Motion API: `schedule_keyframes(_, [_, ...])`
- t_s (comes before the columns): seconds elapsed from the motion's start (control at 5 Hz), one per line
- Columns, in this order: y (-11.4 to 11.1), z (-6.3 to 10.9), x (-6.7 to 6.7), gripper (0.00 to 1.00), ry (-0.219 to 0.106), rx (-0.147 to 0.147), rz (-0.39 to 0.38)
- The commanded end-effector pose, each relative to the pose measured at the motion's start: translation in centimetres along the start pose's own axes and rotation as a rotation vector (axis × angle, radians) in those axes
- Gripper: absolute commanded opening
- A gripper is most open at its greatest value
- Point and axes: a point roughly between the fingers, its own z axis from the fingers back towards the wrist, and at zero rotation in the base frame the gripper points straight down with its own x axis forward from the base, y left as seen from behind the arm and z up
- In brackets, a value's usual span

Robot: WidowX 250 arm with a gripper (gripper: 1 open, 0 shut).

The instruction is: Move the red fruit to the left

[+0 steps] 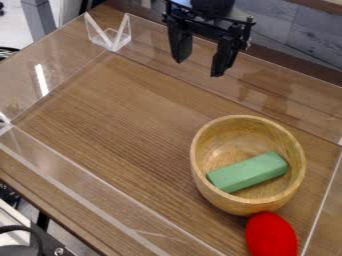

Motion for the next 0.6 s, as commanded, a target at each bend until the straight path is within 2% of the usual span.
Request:
schedule_keyframes(0.0, [0.9,-1.4,-0.6,1.00,0.031,-0.005,-0.036])
schedule_keyframes(0.2, [-1.9,-1.7,-1.7,1.00,0.057,-0.019,-0.109])
schedule_keyframes(0.4, [-5.3,-1.6,-2.5,1.00,0.062,-0.024,-0.192])
